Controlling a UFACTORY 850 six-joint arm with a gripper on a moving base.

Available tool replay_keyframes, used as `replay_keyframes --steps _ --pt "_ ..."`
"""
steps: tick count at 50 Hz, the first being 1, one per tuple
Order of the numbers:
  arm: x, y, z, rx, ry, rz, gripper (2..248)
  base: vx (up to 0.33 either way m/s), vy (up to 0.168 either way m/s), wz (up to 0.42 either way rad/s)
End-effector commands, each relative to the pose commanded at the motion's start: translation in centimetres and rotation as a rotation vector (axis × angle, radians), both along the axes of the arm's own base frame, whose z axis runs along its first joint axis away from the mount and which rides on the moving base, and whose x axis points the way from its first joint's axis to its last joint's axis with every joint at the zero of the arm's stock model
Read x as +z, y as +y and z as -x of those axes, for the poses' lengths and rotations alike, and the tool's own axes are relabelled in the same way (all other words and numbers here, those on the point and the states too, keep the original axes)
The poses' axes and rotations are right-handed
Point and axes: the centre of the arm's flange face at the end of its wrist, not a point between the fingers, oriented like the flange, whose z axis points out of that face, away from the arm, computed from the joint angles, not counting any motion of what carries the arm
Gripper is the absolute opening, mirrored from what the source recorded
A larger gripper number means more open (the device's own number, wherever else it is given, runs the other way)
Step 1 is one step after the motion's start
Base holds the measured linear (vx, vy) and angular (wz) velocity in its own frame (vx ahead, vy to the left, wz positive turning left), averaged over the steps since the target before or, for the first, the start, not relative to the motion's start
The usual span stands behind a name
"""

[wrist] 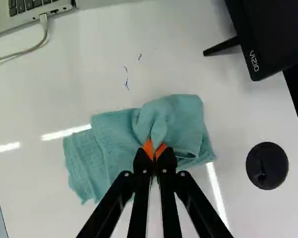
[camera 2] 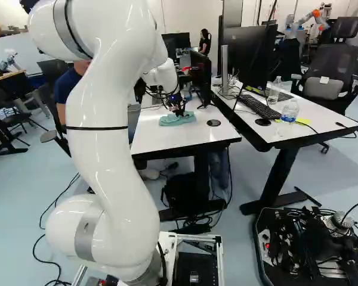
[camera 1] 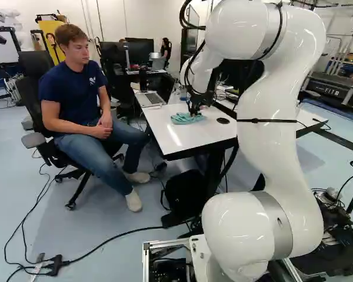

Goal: Clean the table with the green towel

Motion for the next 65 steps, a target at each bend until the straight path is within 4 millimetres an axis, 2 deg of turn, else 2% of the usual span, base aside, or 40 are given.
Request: replay_keyframes --steps 65 --pt "-1.0 4.6 -11.2 0.069 -0.113 0.002 25 0.0 0.0 0.0"
